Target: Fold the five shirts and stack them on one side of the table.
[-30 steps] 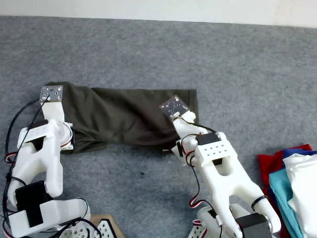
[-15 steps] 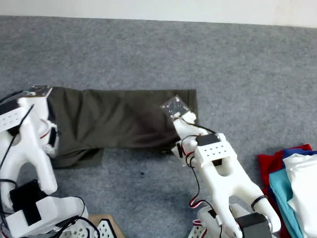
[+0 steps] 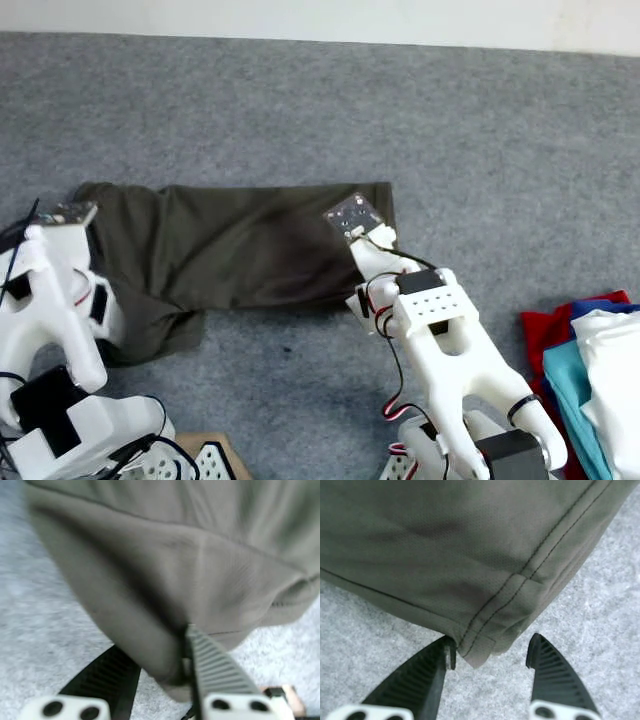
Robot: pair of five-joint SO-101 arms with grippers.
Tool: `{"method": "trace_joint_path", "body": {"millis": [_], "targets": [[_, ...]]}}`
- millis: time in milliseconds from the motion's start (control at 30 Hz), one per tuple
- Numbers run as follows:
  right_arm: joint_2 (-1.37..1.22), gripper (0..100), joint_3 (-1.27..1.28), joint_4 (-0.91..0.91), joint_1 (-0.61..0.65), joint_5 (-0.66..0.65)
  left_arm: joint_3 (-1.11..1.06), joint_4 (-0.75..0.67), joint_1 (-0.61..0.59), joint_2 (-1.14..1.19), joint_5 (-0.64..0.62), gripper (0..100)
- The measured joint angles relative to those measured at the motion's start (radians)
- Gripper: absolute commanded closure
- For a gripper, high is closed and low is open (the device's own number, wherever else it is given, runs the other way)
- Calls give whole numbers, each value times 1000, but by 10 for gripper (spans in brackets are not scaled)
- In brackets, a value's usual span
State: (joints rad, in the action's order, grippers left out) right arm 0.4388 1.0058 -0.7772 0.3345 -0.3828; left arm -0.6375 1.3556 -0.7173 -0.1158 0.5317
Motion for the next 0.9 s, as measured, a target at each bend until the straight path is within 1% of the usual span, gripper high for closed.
{"method": "trace_joint_path", "body": {"millis": [100,200,267,400,533,667,767,900], "targets": [[0,762,0,0,0,0,-14,0,29,0,55,569],[0,762,3,0,0,0,-14,38,29,0,109,557],[0,762,3,0,0,0,14,98,20,0,152,557],[0,760,3,0,0,0,112,203,-64,0,209,557],[0,760,3,0,0,0,201,258,-155,0,247,557],[0,760,14,0,0,0,210,269,-187,0,256,557],[0,760,32,26,0,0,209,269,-184,0,256,557],[0,760,61,64,-2,0,138,244,-175,0,256,557]]}}
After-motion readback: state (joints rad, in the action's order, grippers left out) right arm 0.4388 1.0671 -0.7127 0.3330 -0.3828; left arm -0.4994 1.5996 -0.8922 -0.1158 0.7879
